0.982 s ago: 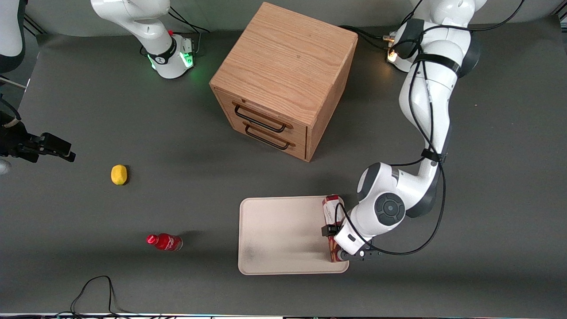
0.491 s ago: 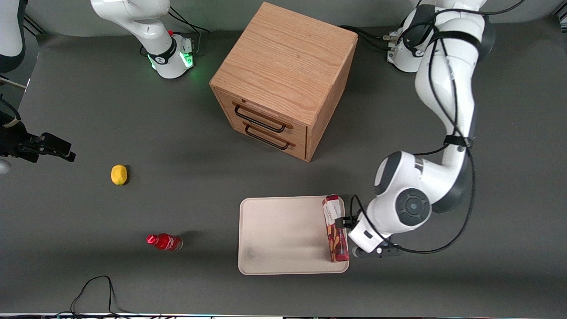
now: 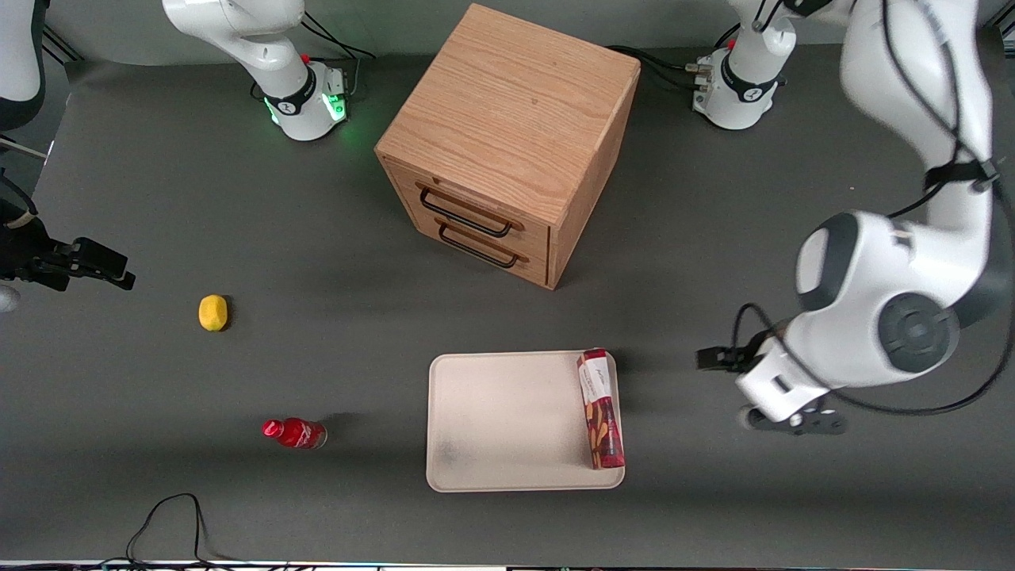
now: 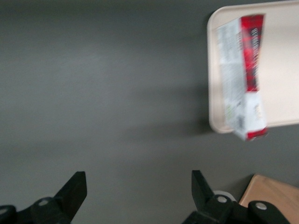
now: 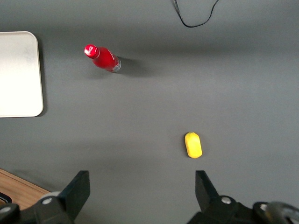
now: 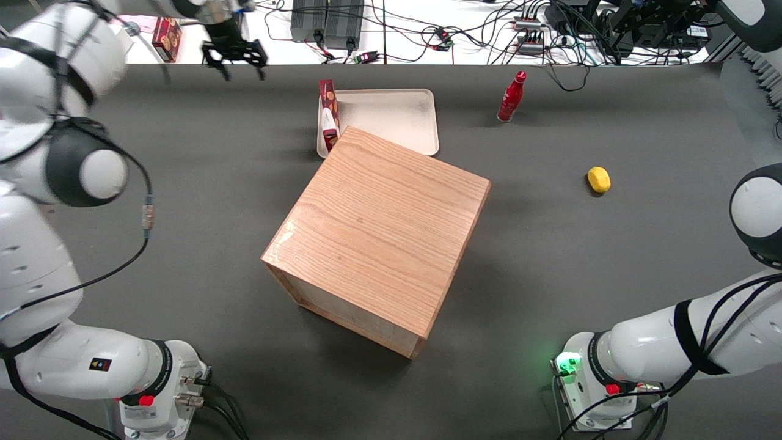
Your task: Place red cookie box on tray
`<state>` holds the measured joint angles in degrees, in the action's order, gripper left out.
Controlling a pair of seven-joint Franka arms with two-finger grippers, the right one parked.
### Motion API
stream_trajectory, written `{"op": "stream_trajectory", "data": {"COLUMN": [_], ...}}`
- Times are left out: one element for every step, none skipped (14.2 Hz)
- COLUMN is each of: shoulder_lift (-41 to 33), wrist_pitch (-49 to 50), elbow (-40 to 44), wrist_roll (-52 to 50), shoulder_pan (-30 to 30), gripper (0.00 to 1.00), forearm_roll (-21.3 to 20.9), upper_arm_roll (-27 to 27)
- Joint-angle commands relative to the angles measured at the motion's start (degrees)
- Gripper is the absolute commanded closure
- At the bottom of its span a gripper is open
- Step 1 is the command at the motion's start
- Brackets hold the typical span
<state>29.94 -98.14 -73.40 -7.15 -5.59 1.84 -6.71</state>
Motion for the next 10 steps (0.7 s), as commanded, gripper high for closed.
{"op": "stream_trajectory", "data": {"shoulder_lift": [-12.9,-15.2,-16.9,-18.6,-20.1,-21.3,-22.5,-23.6,-24.6,-25.2], "wrist_pitch": [2.4,6.3,8.5,10.2,11.7,13.1,14.6,16.2,17.7,18.7], "elbow": [-13.4,-13.4,-13.5,-13.7,-13.7,-13.6,-13.7,-13.6,-13.6,-13.5], "wrist_roll": [4.3,4.6,4.9,6.3,8.0,8.9,9.1,9.1,9.0,9.1], "shoulder_pan": [4.5,6.5,7.8,9.3,10.6,12.4,13.9,13.9,12.8,11.1], "gripper": [0.0,0.0,0.0,0.0,0.0,0.0,0.0,0.0,0.0,0.0], "forearm_roll": [-0.3,-0.4,-1.7,-3.3,-3.9,-3.9,-3.9,-4.3,-4.9,-4.9], "upper_arm_roll": [-0.1,0.0,0.0,0.0,0.0,0.0,0.1,1.0,3.2,5.5]}}
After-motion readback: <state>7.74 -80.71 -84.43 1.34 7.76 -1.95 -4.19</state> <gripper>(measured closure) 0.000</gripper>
